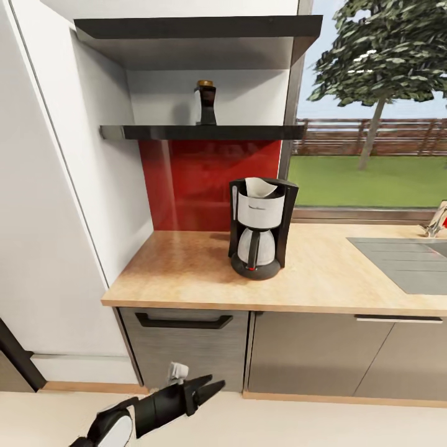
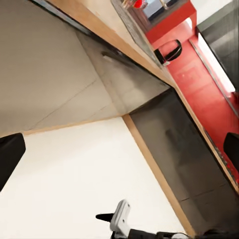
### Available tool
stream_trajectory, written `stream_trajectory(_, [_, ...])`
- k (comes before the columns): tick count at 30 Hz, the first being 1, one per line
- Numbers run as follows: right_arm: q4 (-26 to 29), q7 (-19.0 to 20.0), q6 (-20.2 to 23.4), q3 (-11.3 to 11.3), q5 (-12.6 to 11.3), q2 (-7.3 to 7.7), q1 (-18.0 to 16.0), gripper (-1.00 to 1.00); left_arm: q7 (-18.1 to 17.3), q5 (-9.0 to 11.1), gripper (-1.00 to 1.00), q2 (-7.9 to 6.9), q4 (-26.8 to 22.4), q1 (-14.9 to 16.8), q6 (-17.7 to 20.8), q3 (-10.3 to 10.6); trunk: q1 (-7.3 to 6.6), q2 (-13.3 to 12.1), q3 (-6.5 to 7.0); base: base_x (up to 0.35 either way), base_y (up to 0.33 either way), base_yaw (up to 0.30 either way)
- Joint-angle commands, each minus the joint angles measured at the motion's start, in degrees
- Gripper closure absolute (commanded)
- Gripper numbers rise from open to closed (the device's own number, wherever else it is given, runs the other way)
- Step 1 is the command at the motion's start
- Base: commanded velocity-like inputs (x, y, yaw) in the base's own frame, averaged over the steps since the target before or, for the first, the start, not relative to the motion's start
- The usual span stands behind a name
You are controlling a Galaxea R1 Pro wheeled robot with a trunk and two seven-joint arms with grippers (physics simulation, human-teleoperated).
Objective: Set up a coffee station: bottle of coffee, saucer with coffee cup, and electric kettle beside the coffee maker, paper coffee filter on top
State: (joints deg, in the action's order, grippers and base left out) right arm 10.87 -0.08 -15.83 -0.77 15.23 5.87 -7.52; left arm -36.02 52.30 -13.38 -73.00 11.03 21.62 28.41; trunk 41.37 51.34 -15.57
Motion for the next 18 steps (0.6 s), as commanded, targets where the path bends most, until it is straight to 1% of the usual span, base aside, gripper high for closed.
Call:
stream_trajectory(1, [0.0,0.0,-0.2,0.0,0.2,0.02,0.0,-1.0,1.0,0.6,-1.0,0.2,-2.4,0.0,1.6,0.1,0.01,0.1,-0.08,0.0,0.0,0.0])
stream_trajectory(4, [0.0,0.0,-0.2,0.0,0.2,0.02,0.0,-1.0,3.1,0.6,-1.0,1.73,-7.6,0.1,4.9,0.1,0.01,0.1,-0.08,0.0,0.0,0.0])
stream_trajectory(7, [0.0,0.0,-0.2,0.0,0.2,0.02,0.0,-1.0,4.2,0.6,-1.0,4.5,-10.5,0.7,8.7,0.1,0.01,0.1,-0.08,0.0,0.0,0.0])
stream_trajectory(8, [0.0,0.0,-0.2,0.0,0.2,0.02,0.0,-1.0,4.7,0.5,-1.0,6.95,-11.6,2.1,11.5,0.1,0.01,0.1,-0.08,0.0,0.0,0.0])
stream_trajectory(11, [0.0,0.0,-0.2,0.0,0.2,0.02,0.0,-1.0,5.0,0.2,-1.0,10.77,-12.4,5.9,15.0,0.1,0.01,0.1,-0.08,0.0,0.0,0.0])
stream_trajectory(13, [0.0,0.0,-0.2,-0.1,0.2,0.02,0.0,-1.0,5.2,-0.6,-1.0,13.2,-12.7,9.0,17.1,0.1,0.01,0.1,-0.08,0.0,0.0,0.0])
stream_trajectory(18, [0.0,0.0,-0.2,-0.1,0.2,0.02,0.0,-1.0,5.4,-4.2,-1.0,19.43,-13.1,17.1,22.9,0.1,0.01,0.1,-0.08,0.0,0.0,0.0])
